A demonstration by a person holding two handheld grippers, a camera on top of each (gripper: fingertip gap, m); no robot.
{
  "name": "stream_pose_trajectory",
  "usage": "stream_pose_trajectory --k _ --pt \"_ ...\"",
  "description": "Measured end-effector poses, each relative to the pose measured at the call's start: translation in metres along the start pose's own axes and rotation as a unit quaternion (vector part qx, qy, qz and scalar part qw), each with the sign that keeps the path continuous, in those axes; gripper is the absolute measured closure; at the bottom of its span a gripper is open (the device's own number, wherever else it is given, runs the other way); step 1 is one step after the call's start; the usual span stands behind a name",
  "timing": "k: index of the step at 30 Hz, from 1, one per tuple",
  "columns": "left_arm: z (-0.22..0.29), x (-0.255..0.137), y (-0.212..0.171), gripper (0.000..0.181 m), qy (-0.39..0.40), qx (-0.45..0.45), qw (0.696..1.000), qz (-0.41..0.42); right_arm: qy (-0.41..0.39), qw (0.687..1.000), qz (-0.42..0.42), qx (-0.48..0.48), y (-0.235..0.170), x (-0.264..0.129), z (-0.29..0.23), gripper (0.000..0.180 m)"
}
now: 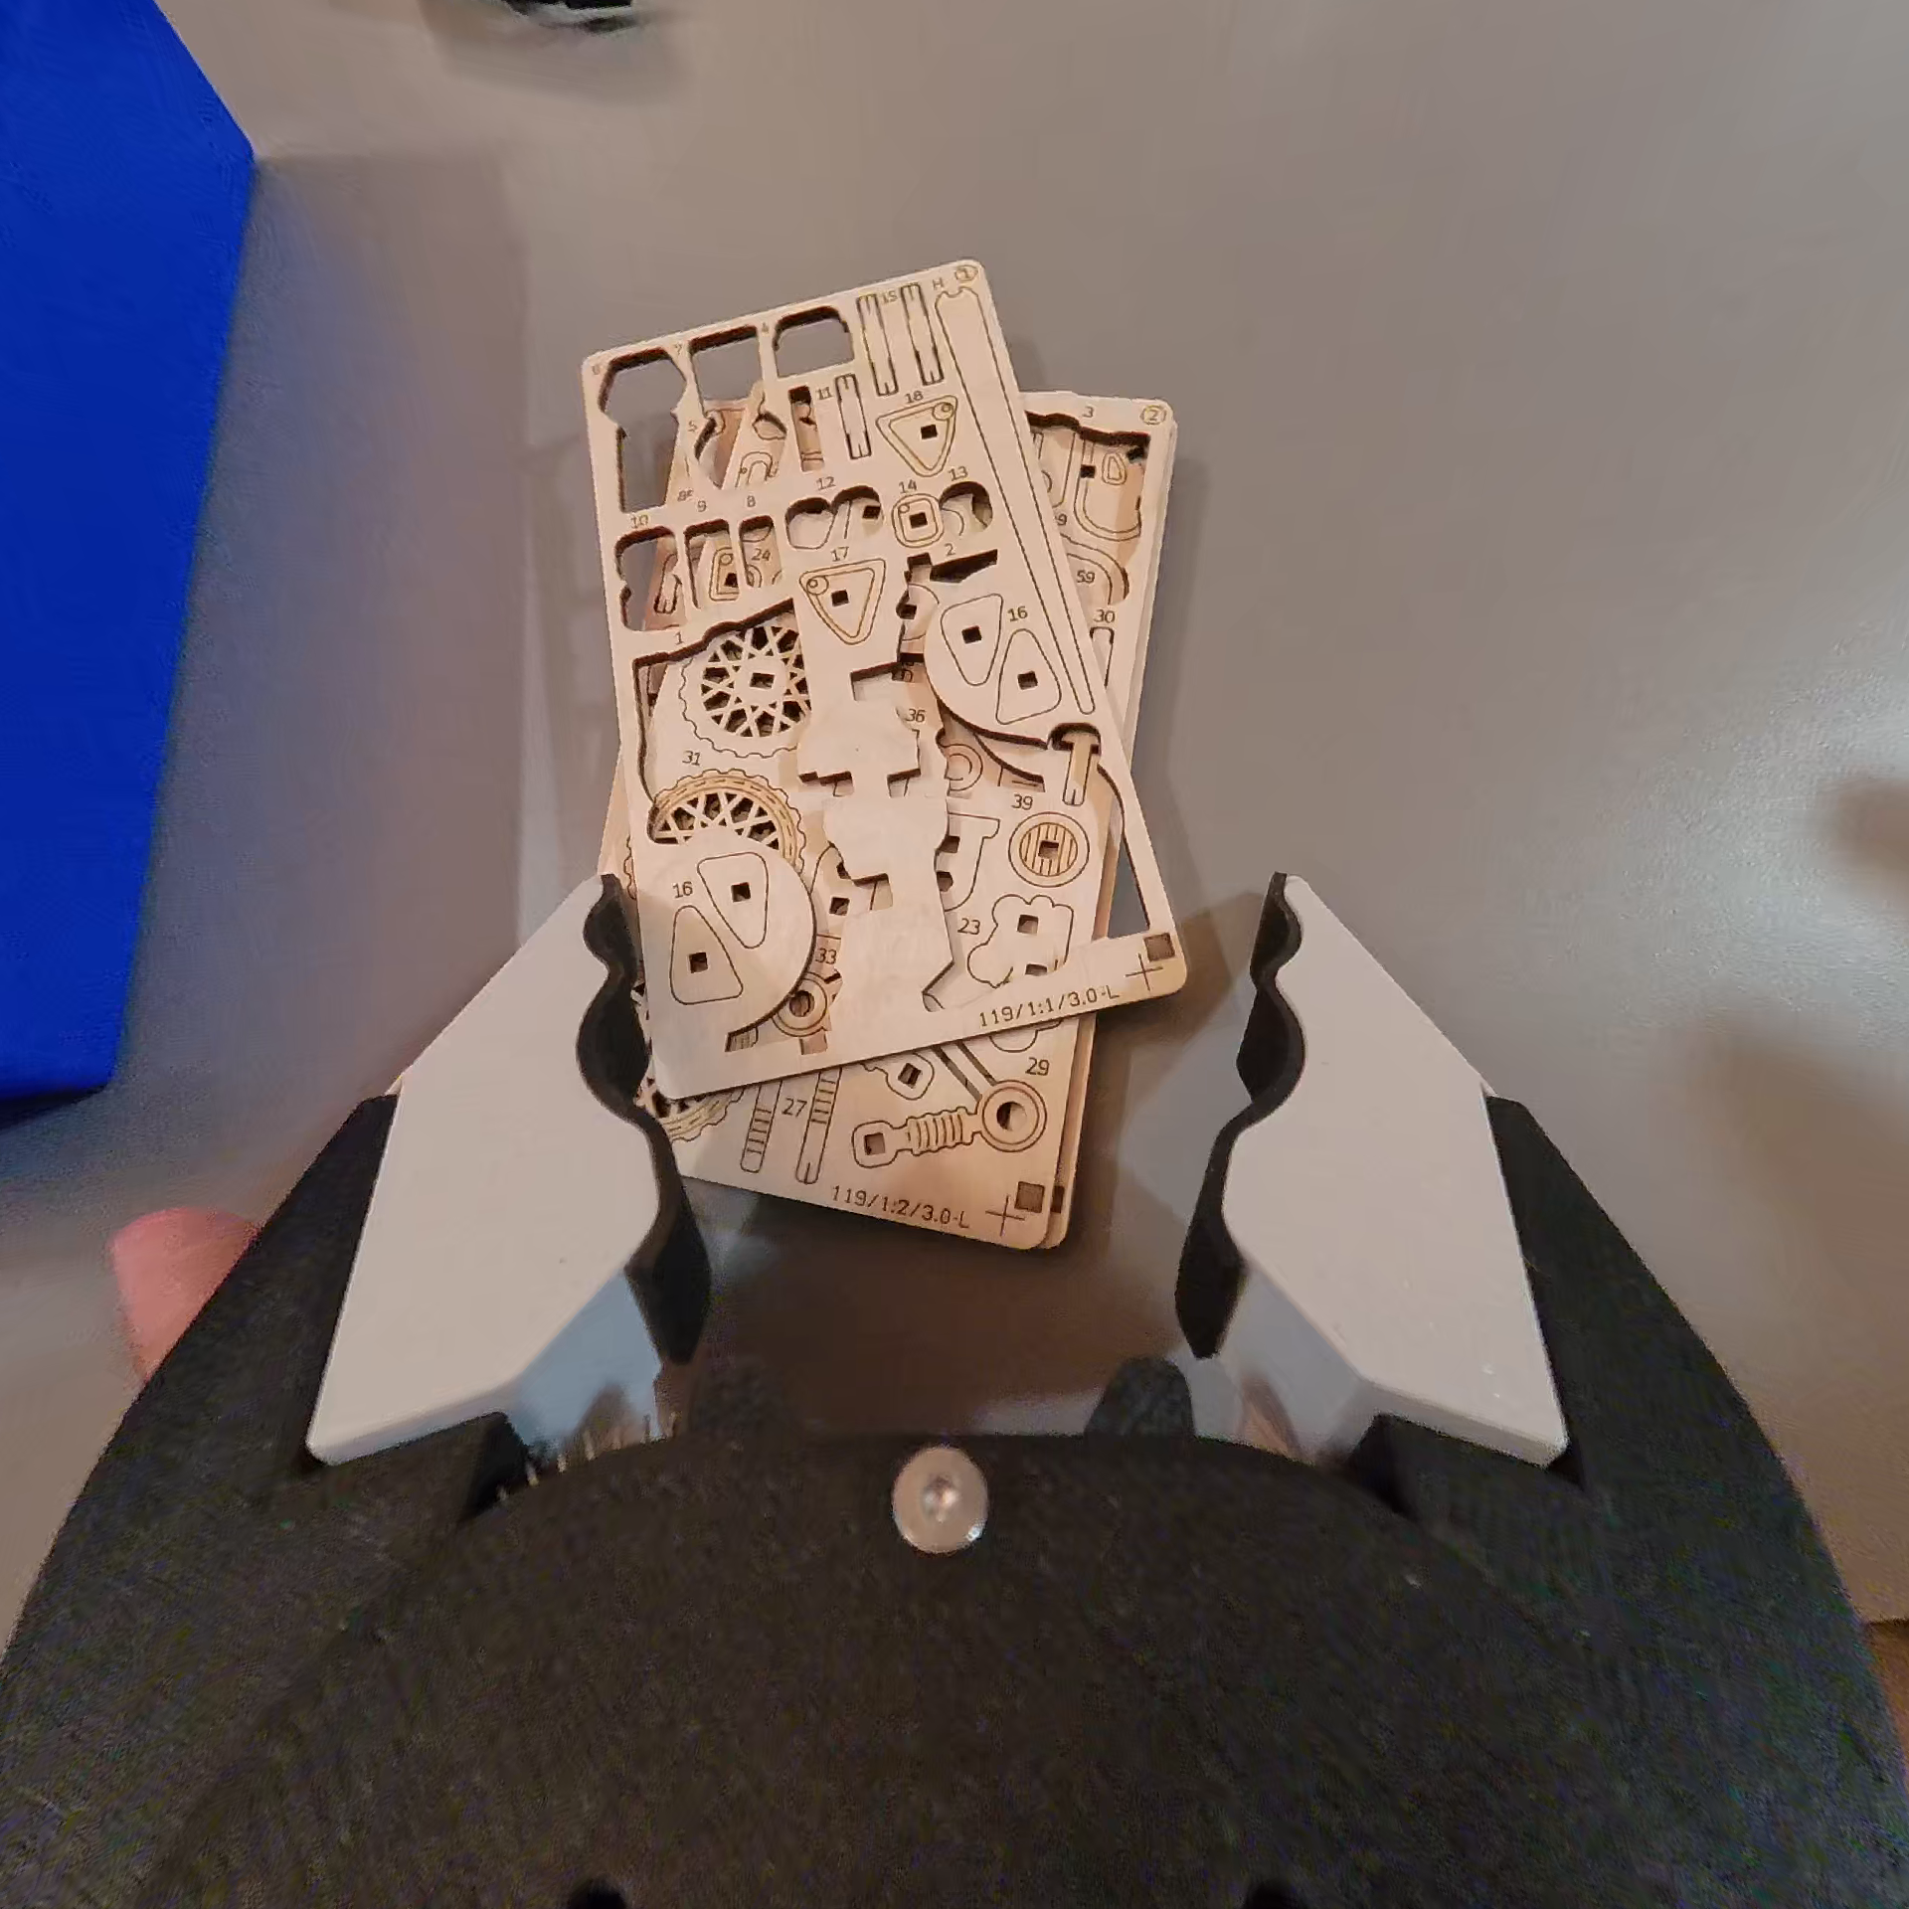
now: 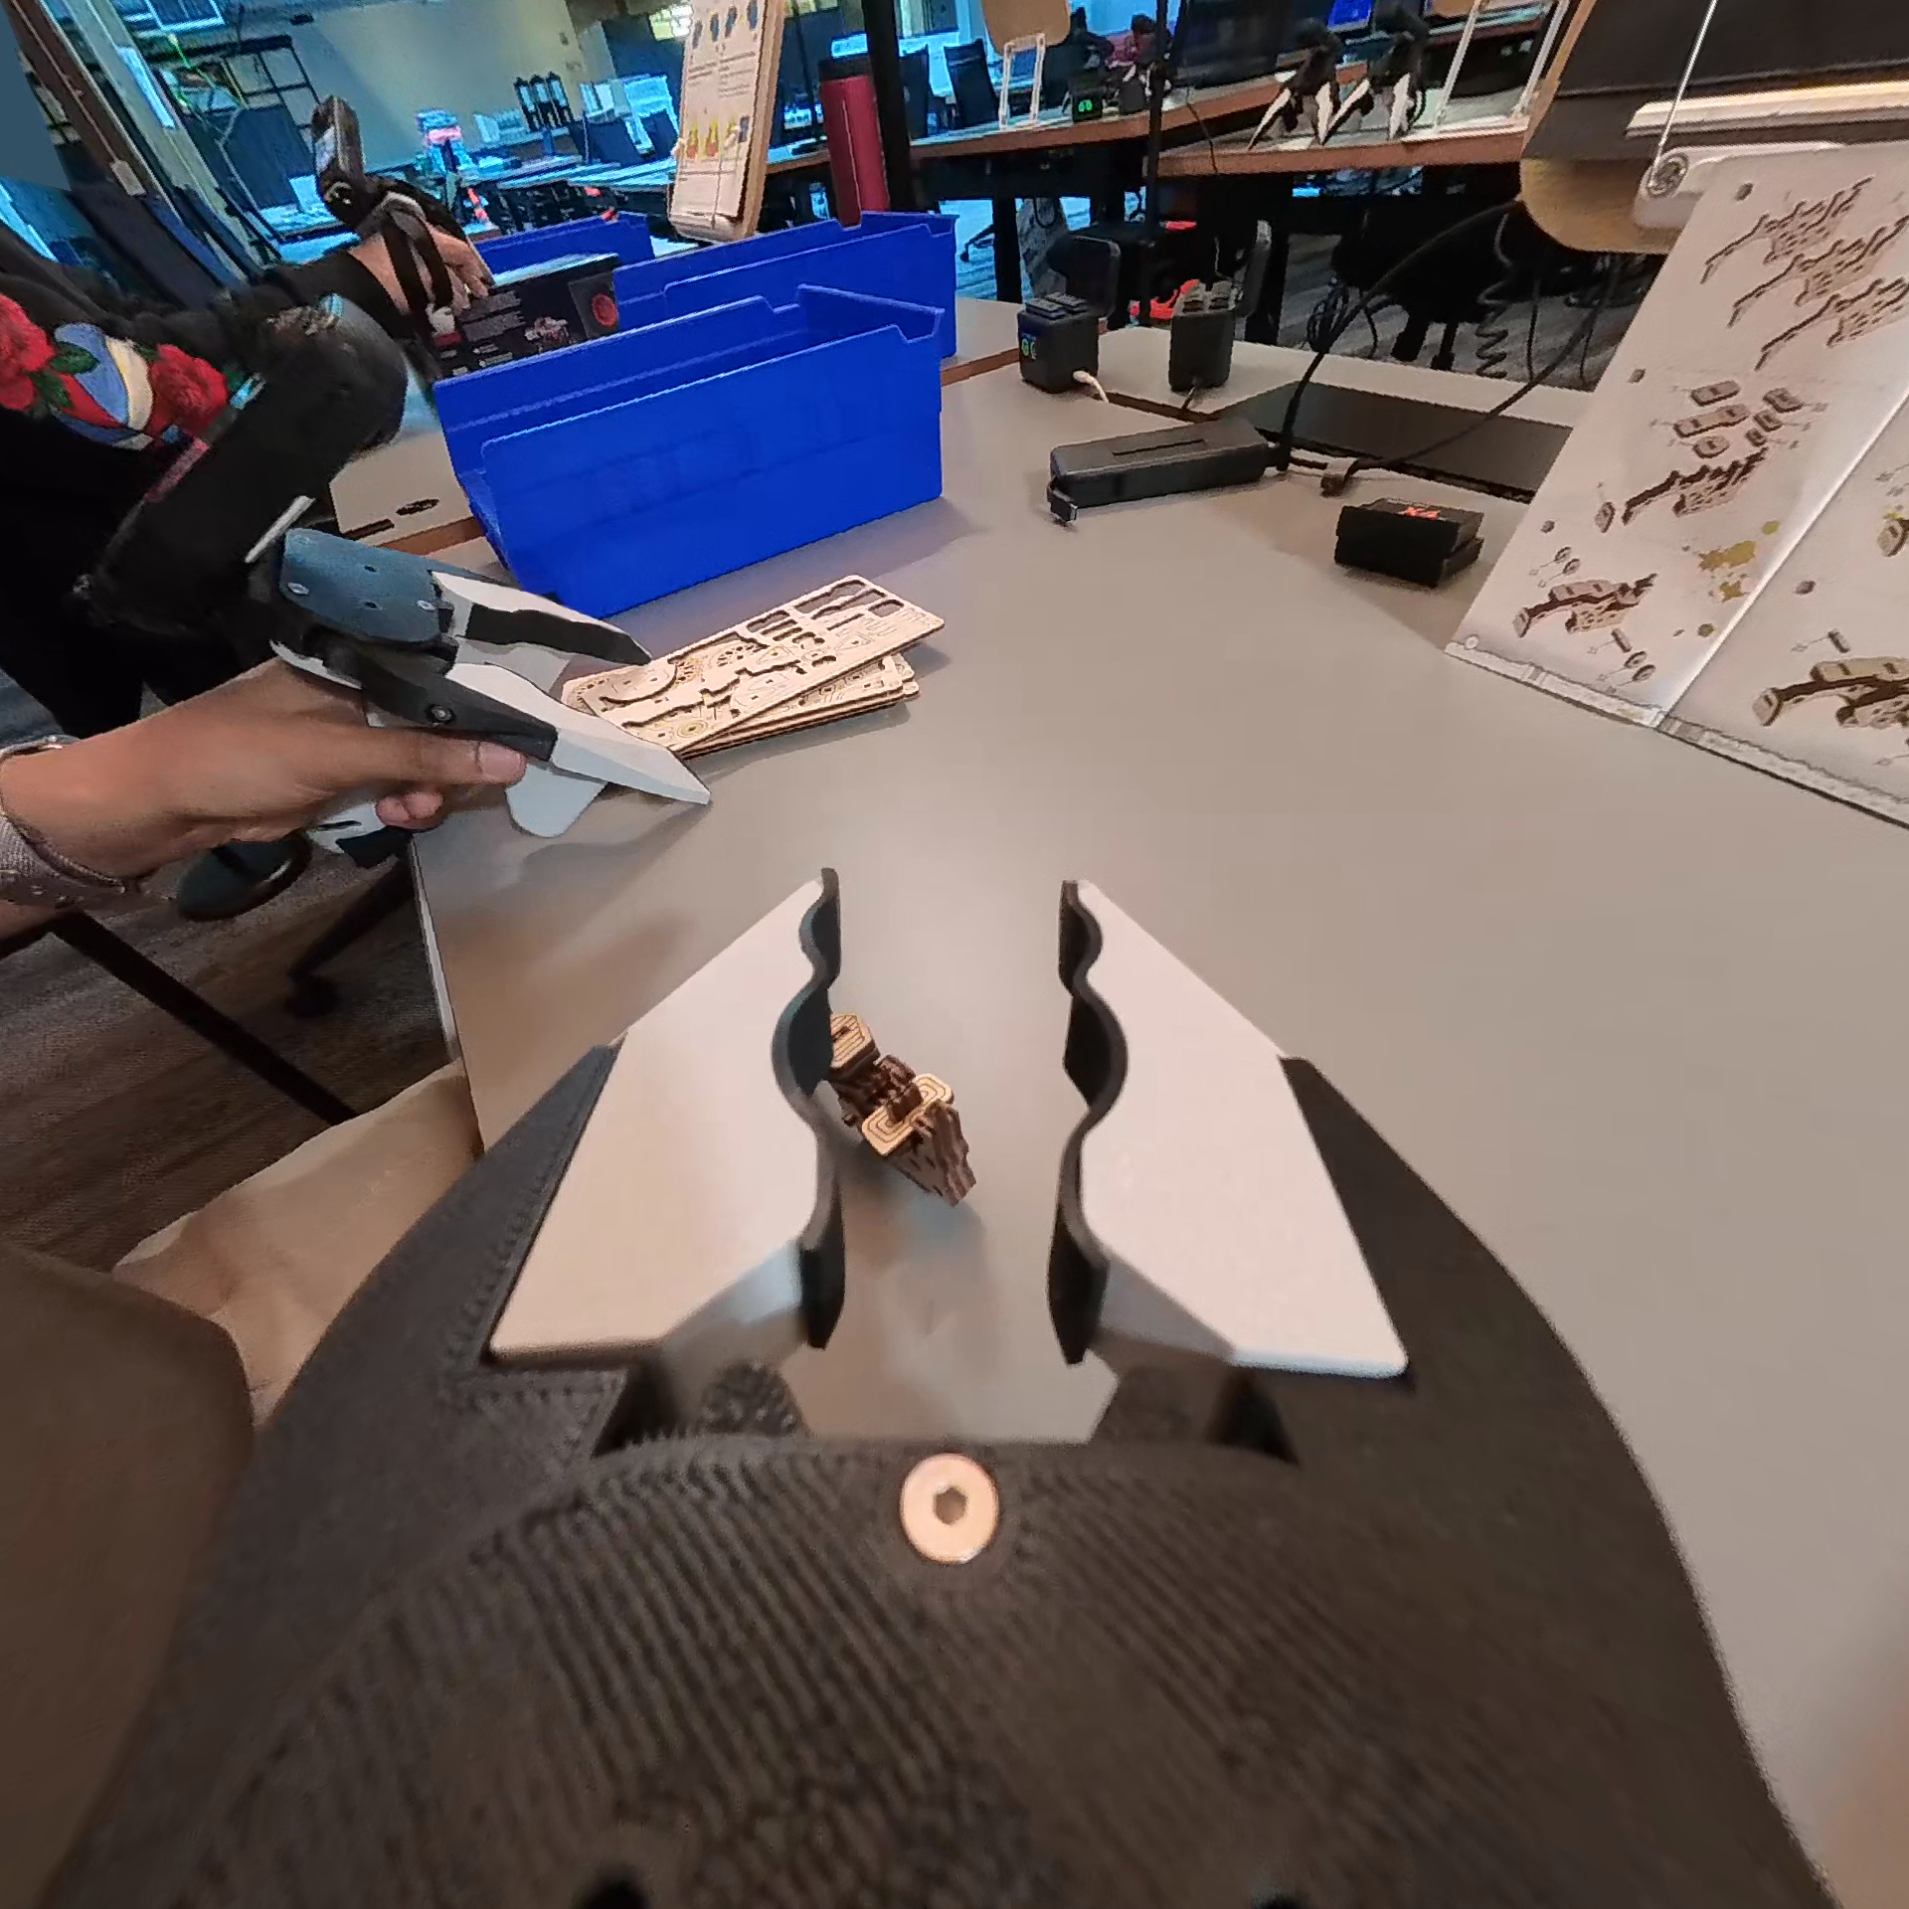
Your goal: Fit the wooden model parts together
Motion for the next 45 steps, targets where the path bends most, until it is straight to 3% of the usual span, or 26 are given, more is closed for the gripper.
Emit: stream_pose_trajectory --k 3,13,14,15,17,19,22,25,32,37,45 --pt "-0.005 -0.001 0.002 0.077 0.000 -0.002 1.000 0.002 -0.002 1.000 -0.003 -0.001 -0.002 -0.001 0.000 0.139" --pt "-0.009 -0.021 0.045 0.081 0.013 0.024 0.994 0.110 -0.016 1.000 -0.005 0.002 -0.005 -0.011 0.002 0.139" --pt "-0.008 -0.027 0.051 0.124 0.020 0.033 0.990 0.132 -0.018 1.000 -0.007 0.002 -0.006 -0.012 0.002 0.139" --pt "-0.002 -0.033 0.059 0.149 0.009 0.044 0.985 0.165 -0.019 1.000 -0.007 0.003 -0.007 -0.013 0.002 0.139" --pt "0.006 -0.038 0.067 0.145 0.000 0.054 0.982 0.183 -0.021 1.000 -0.007 0.005 -0.008 -0.016 0.003 0.139" --pt "0.013 -0.030 0.064 0.126 -0.010 0.067 0.985 0.158 -0.025 1.000 -0.007 0.007 -0.009 -0.019 0.004 0.139" --pt "0.015 -0.011 0.052 0.110 -0.019 0.061 0.992 0.112 -0.029 0.999 -0.007 0.012 -0.011 -0.024 0.006 0.139" --pt "0.031 -0.006 0.049 0.100 -0.084 0.032 0.992 0.090 -0.033 0.999 -0.007 0.016 -0.012 -0.028 0.006 0.139" --pt "0.101 -0.011 0.045 0.122 -0.185 0.165 0.966 0.071 -0.042 0.999 -0.011 0.026 -0.018 -0.036 0.008 0.139" --pt "0.104 0.005 0.035 0.134 -0.130 0.240 0.961 0.035 -0.049 0.998 -0.009 0.037 -0.021 -0.043 0.010 0.138" --pt "0.099 0.017 0.038 0.146 -0.156 0.199 0.967 0.019 -0.056 0.997 -0.007 0.049 -0.025 -0.051 0.011 0.139"
Point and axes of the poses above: each gripper's, where its closed fingertips meet, x out along the fingers, y out of its top, z = x × y across the jaws, the point moved 2 cm from there along -x, back along the fingers, and after that the axes turned 1 degree about x, right-handed, at the moved point
